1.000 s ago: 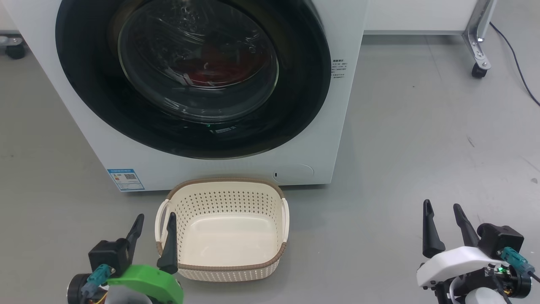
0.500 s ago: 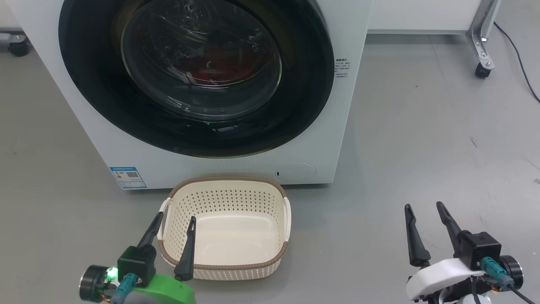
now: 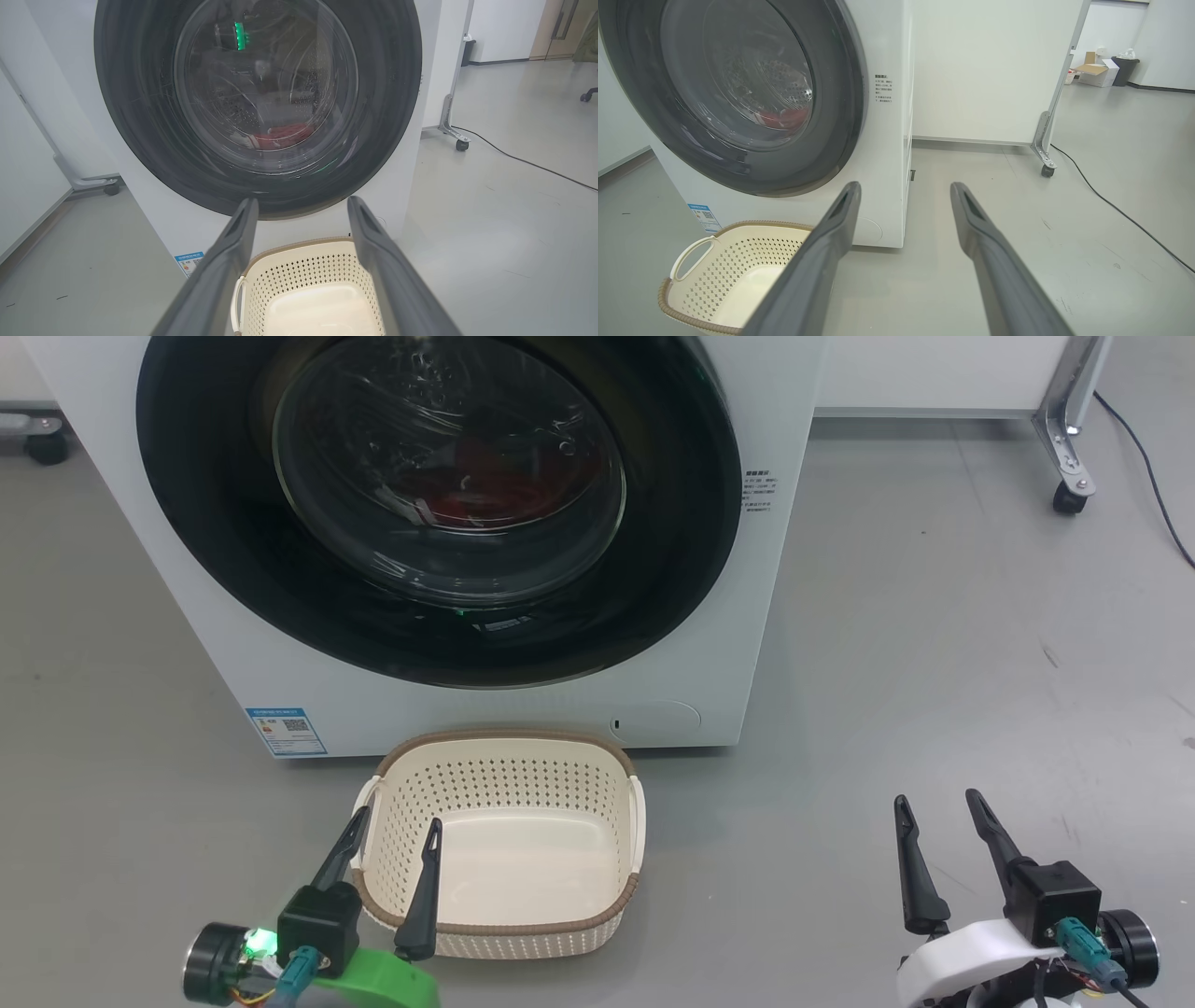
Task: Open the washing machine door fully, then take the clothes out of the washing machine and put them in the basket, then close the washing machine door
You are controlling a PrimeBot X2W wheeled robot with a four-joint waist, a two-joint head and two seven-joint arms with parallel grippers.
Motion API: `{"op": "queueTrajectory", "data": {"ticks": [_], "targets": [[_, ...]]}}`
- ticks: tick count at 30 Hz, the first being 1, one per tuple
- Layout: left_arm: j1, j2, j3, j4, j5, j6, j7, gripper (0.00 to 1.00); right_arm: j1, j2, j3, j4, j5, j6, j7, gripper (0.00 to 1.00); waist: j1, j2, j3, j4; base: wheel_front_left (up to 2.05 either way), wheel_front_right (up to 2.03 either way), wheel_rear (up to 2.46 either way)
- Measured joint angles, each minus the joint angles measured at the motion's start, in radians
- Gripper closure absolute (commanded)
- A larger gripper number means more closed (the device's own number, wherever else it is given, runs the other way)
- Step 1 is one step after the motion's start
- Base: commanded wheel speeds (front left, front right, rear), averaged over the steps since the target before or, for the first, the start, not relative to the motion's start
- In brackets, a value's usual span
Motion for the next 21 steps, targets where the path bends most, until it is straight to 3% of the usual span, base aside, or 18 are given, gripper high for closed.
{"op": "queueTrajectory", "data": {"ticks": [14, 15, 16, 17, 21], "targets": [[0.0, -0.005, 0.003, 0.015, 0.0, 0.0, 0.0, 0.0, 0.005, 0.012, -0.013, -0.002, 0.0, 0.0, 0.0, 0.0, 0.0, 0.0, -0.005, -0.001, 0.0, 0.0, 0.0], [0.0, -0.005, 0.003, 0.017, 0.0, 0.0, 0.0, 0.0, 0.006, 0.013, -0.014, -0.002, 0.0, 0.0, 0.0, 0.19, 0.0, 0.0, -0.005, -0.001, 0.0, 0.0, 0.0], [0.0, -0.005, 0.003, 0.017, 0.0, 0.0, 0.0, 0.0, 0.008, 0.015, -0.016, -0.002, 0.0, 0.0, 0.0, 0.95, 0.0, 0.0, -0.005, -0.001, 0.0, 0.0, 0.0], [0.0, -0.005, 0.003, 0.017, 0.0, 0.0, 0.0, 0.0, 0.009, 0.017, -0.018, -0.002, 0.0, 0.0, 0.0, 1.0, 0.0, 0.0, -0.005, -0.001, 0.0, 0.0, 0.0], [0.0, -0.005, 0.005, 0.017, 0.0, 0.0, 0.0, 0.0, 0.012, 0.023, -0.018, -0.006, 0.0, 0.001, 0.0, 1.0, 0.0, 0.0, -0.005, -0.002, 0.0, 0.0, 0.0]]}}
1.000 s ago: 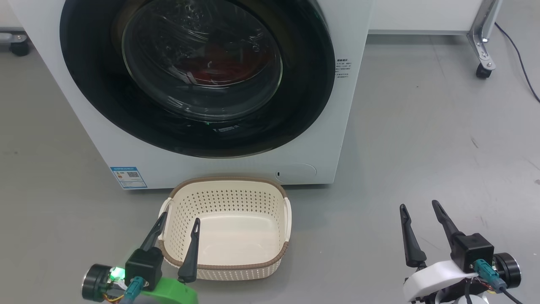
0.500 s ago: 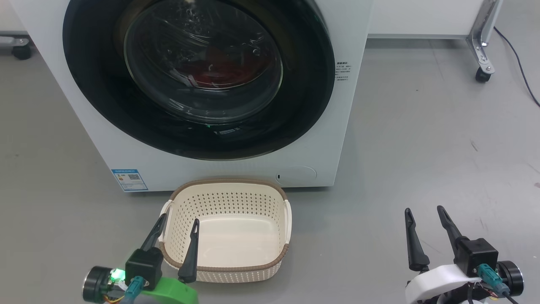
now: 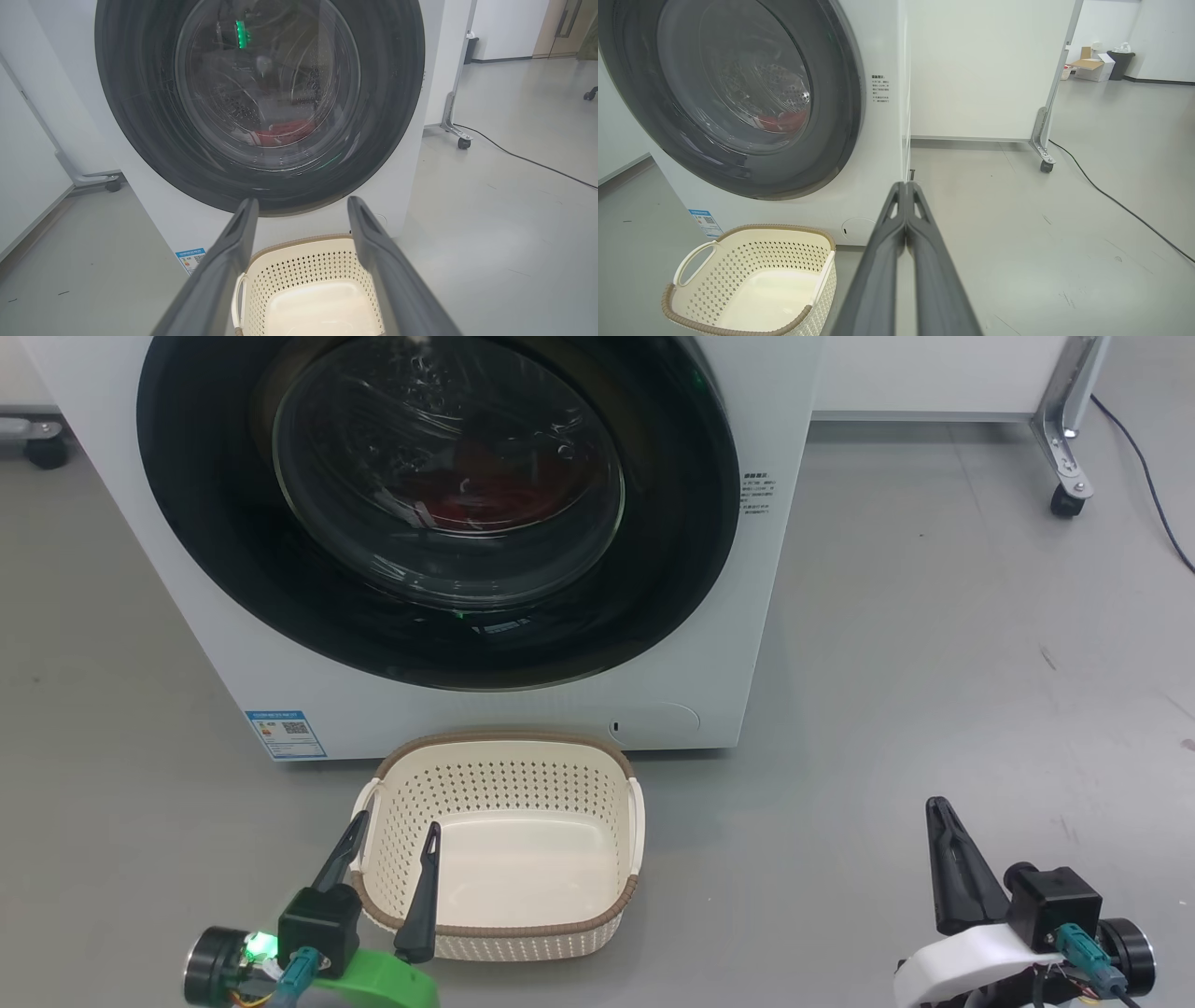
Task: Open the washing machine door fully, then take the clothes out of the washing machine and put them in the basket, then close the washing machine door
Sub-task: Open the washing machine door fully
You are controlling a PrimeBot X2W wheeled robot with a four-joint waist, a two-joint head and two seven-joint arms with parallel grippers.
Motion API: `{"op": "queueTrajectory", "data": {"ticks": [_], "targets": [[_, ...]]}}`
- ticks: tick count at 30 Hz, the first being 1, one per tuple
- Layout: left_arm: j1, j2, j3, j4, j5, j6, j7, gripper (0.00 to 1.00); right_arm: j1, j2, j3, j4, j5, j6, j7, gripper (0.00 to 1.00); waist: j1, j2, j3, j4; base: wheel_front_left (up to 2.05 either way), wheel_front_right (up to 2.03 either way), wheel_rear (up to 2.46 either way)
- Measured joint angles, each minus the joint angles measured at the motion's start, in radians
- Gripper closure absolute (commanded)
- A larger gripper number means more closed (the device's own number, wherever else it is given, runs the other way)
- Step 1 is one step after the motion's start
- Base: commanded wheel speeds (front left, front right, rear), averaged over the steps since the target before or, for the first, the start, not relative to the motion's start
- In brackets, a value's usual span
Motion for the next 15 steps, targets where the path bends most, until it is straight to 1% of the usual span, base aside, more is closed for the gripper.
{"op": "queueTrajectory", "data": {"ticks": [3, 6, 11, 13, 15], "targets": [[0.0, -0.001, 0.001, 0.0, 0.0, 0.0, 0.0, 0.0, 0.0, 0.001, 0.0, 0.0, 0.001, 0.001, 0.0, 1.0, 0.0, 0.0, 0.001, 0.0, 0.0, 0.0, 0.0], [0.0, -0.003, 0.001, 0.0, 0.0, 0.0, 0.0, 0.0, 0.0, 0.003, -0.003, 0.0, 0.006, 0.01, 0.0, 1.0, 0.0, 0.0, 0.003, 0.0, 0.0, 0.0, 0.0], [0.0, -0.004, 0.0, -0.01, 0.0, 0.0, 0.0, 0.0, 0.0, 0.012, -0.019, 0.0, 0.054, 0.027, 0.0, 1.0, 0.0, 0.0, 0.011, 0.001, 0.0, 0.0, 0.0], [-0.001, -0.005, 0.001, -0.015, 0.0, 0.0, 0.0, 0.0, 0.0, 0.016, -0.023, -0.002, 0.063, 0.028, 0.0, 1.0, 0.0, 0.0, 0.015, 0.002, 0.0, 0.0, 0.0], [-0.002, -0.005, 0.001, -0.022, 0.001, 0.0, -0.002, 0.0, -0.002, 0.021, -0.026, -0.004, 0.078, 0.038, 0.0, 1.0, 0.0, 0.0, 0.023, 0.002, 0.0, 0.0, 0.0]]}}
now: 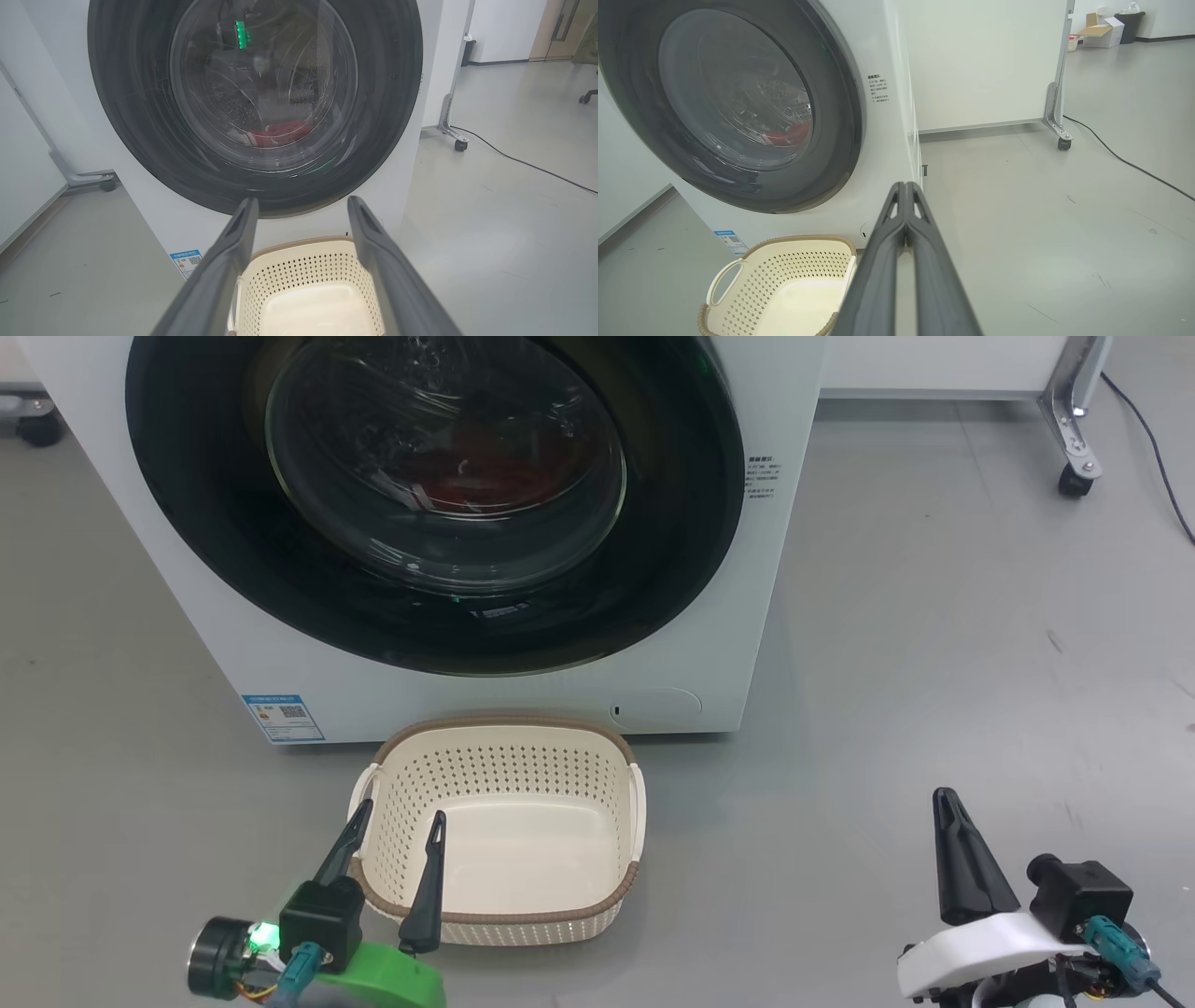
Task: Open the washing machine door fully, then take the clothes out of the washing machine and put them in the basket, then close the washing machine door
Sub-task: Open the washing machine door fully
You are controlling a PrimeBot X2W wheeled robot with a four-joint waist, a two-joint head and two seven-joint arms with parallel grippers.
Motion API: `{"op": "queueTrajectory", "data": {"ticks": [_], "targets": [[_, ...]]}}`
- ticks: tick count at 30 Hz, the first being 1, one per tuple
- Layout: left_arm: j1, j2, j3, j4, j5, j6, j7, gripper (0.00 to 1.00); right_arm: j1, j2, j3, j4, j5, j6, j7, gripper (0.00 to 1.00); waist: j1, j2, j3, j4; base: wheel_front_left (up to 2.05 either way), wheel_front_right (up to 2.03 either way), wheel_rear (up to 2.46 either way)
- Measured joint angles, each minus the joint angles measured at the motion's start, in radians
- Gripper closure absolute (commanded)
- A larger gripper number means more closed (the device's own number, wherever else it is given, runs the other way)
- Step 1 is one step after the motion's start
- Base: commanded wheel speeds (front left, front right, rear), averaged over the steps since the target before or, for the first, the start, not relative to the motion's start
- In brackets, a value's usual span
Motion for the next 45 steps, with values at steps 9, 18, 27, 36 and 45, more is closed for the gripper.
{"op": "queueTrajectory", "data": {"ticks": [9, 18, 27, 36, 45], "targets": [[-0.034, -0.005, 0.003, -0.035, 0.018, 0.0, -0.001, 0.0, -0.053, 0.019, -0.063, -0.021, 0.167, 0.054, 0.0, 1.0, 0.0, 0.0, 0.053, 0.0, 0.0, 0.0, 0.0], [-0.073, -0.018, 0.004, -0.064, 0.027, -0.009, -0.001, 0.0, -0.181, 0.025, -0.103, -0.024, 0.36, 0.141, 0.013, 1.0, 0.0, 0.0, 0.124, -0.002, 0.0, 0.0, 0.0], [-0.132, -0.026, -0.007, -0.091, 0.047, -0.018, -0.001, 0.0, -0.377, 0.026, -0.149, -0.017, 0.624, 0.167, 0.13, 1.0, 0.0, 0.0, 0.207, 0.004, 0.0, 0.0, 0.0], [-0.209, -0.04, -0.017, -0.117, 0.053, -0.028, -0.001, 0.0, -0.645, 0.022, -0.228, 0.038, 0.917, 0.17, 0.307, 1.0, 0.0001, 0.0, 0.315, 0.03, 0.0, 0.0, 0.0], [-0.265, -0.056, -0.039, -0.132, 0.053, -0.044, -0.001, 0.0, -0.826, -0.029, -0.255, 0.109, 1.003, 0.127, 0.456, 1.0, 0.0001, 0.0, 0.397, 0.08, 0.0, 0.0, 0.0]]}}
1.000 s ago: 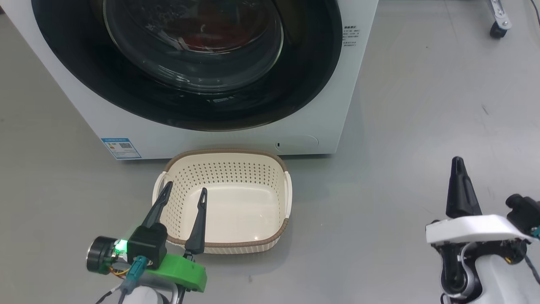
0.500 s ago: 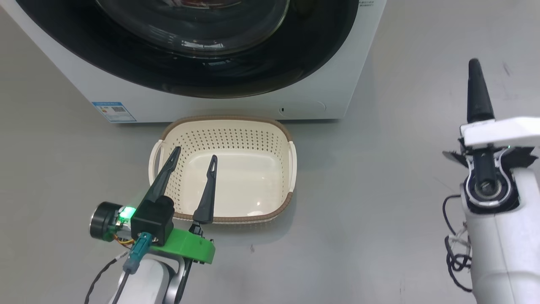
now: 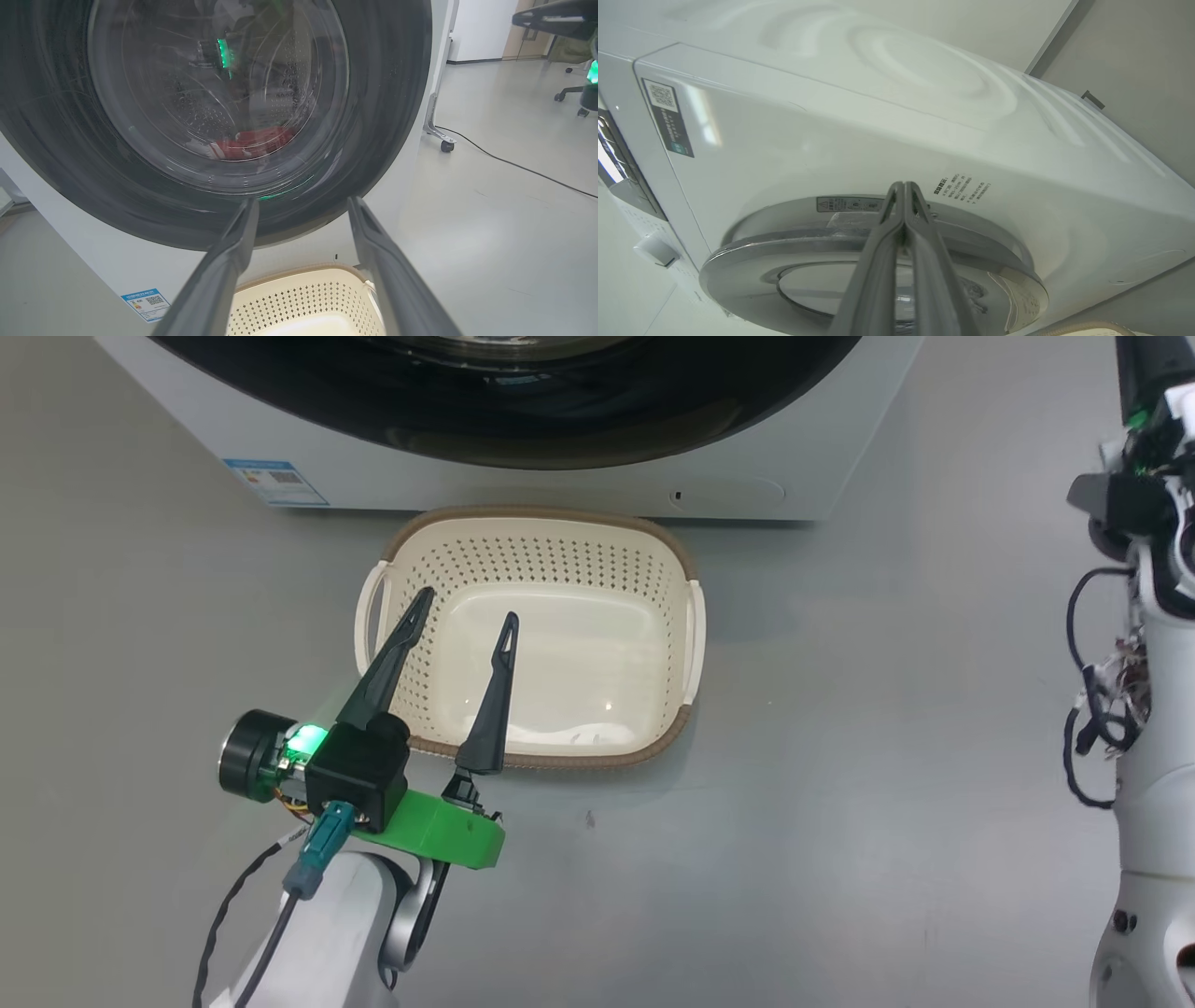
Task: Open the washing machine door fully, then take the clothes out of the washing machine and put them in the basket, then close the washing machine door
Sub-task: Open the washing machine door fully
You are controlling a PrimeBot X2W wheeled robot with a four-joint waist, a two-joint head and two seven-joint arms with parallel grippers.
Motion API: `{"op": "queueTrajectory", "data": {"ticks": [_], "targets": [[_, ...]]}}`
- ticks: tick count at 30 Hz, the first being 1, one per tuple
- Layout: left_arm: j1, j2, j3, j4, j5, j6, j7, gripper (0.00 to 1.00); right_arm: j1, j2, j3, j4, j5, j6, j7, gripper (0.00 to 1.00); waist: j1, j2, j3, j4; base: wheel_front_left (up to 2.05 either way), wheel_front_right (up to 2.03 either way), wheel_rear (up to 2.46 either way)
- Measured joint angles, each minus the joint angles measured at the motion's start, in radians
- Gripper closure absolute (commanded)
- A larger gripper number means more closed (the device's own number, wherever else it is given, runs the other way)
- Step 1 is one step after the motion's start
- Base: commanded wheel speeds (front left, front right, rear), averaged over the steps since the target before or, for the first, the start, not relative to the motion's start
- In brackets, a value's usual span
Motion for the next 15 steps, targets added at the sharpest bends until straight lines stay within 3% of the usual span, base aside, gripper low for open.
{"op": "queueTrajectory", "data": {"ticks": [15], "targets": [[-0.051, -0.009, -0.021, -0.012, 0.0, -0.006, 0.0, 0.0, -0.236, -0.109, 0.032, 0.104, 0.066, -0.07, 0.228, 1.0, 0.0, 0.0, 0.094, 0.098, 0.0, 0.0, 0.0]]}}
